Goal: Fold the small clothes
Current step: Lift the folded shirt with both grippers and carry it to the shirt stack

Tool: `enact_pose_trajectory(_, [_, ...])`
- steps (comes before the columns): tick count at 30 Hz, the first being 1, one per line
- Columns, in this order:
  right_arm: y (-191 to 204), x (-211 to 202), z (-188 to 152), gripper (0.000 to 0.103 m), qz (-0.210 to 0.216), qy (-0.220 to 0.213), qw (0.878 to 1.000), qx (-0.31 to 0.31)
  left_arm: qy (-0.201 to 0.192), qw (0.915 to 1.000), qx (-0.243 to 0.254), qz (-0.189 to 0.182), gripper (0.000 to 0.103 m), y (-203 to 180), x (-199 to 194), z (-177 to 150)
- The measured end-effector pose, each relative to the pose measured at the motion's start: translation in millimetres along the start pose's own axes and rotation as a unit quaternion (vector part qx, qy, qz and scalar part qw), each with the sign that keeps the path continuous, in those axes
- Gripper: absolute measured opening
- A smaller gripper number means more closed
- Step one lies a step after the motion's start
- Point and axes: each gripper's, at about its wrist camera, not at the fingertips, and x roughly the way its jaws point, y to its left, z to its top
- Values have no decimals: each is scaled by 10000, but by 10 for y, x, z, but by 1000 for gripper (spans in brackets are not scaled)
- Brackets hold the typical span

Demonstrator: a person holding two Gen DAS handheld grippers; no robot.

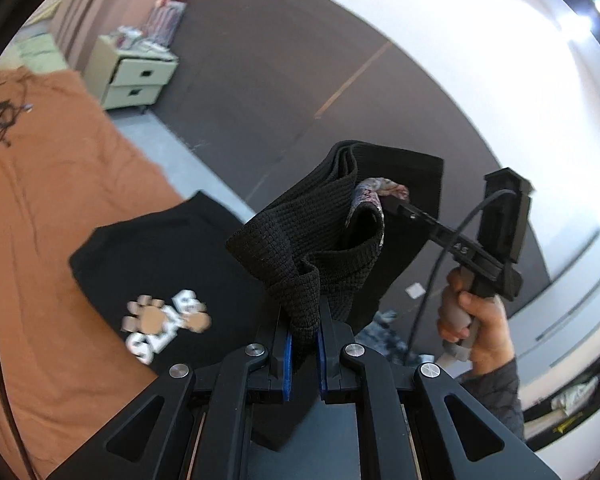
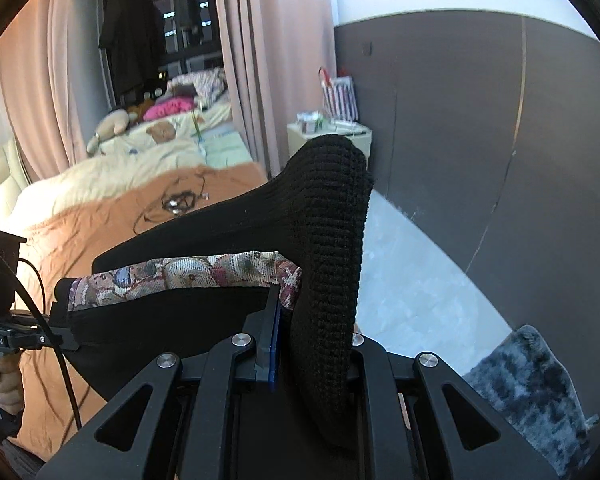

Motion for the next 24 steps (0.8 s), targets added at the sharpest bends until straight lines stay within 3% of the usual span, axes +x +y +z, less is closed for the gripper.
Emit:
enact_pose_trajectory(7, [213,539,104,10,-23,390,9992,-27,55,9985,-373,393,9,689,370,150])
enact_pose_trajectory(11, [-131,619,141,12,-312,646,9974,56,13,9949,-656,760,11,1083,566,205])
enact_pose_trajectory(13, [-318,725,162,33,-557,904,9937,348,16,9884,-835,1266,18,1309,662,221])
enact_pose_trajectory(15, [-306,865,268,51,-783,928,9915,466,64,9841,-1074,1412,25,1534,733,179])
enact_pose_trajectory(24, [-373,545,56,53,-670,1095,9894,685,350,9815,-1181,1469,32,1778,759,-58])
